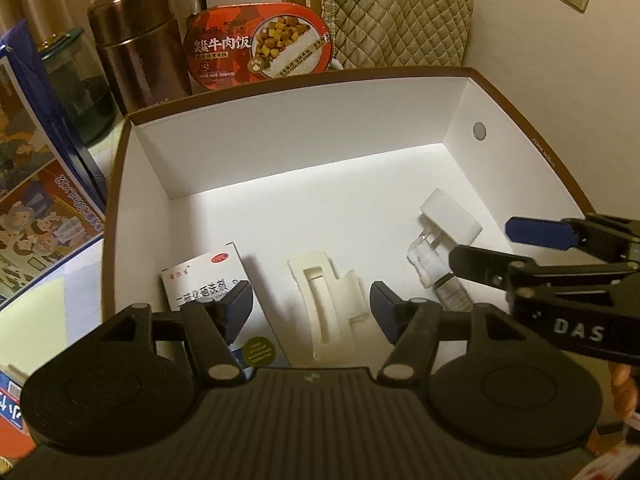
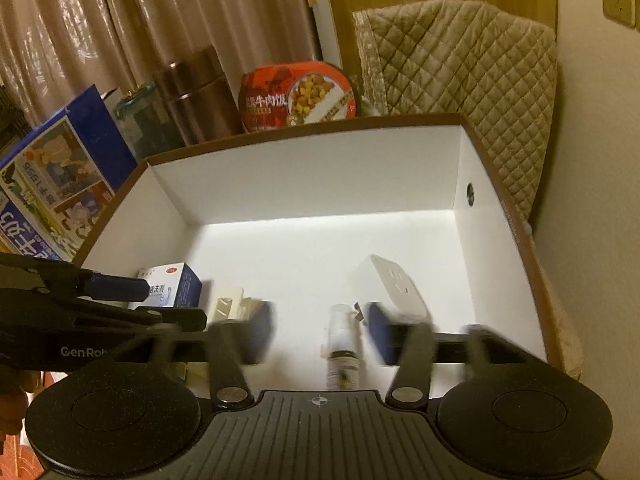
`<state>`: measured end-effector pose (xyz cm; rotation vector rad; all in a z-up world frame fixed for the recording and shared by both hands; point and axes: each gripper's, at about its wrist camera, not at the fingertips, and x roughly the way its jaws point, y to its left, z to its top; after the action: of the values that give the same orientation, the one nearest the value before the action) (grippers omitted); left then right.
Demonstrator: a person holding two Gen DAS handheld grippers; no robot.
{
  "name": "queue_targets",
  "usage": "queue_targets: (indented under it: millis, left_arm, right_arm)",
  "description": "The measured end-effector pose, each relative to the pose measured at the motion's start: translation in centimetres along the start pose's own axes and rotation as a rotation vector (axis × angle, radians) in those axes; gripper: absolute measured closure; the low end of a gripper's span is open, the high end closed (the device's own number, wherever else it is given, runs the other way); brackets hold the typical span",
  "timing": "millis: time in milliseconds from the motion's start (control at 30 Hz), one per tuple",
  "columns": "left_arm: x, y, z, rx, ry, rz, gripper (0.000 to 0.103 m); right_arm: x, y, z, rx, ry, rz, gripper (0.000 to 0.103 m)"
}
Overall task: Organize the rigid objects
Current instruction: 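Open the left tool to release the clip while the right tool sets down the spray bottle, then withdraw both tools from the storage box toward the mat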
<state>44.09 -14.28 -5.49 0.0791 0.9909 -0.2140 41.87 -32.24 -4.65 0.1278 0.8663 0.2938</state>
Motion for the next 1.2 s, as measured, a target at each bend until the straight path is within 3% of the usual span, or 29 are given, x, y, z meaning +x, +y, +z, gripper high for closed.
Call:
queue_targets:
  millis: [567,1200]
  left_arm:
    - [-5.3,0.9,-0.8,-0.048,-0.075,-0.01,0.037]
    - [-11.6,1.1,-4.1,-0.078,-0.149,-0.001,0.037]
  right_arm:
    - [-3.0,0.1,-0.6,0.031,0.015,-0.007,0.036]
    - [-7.8,2.0,-1.9,0.035,-0.058,0.0,0.036]
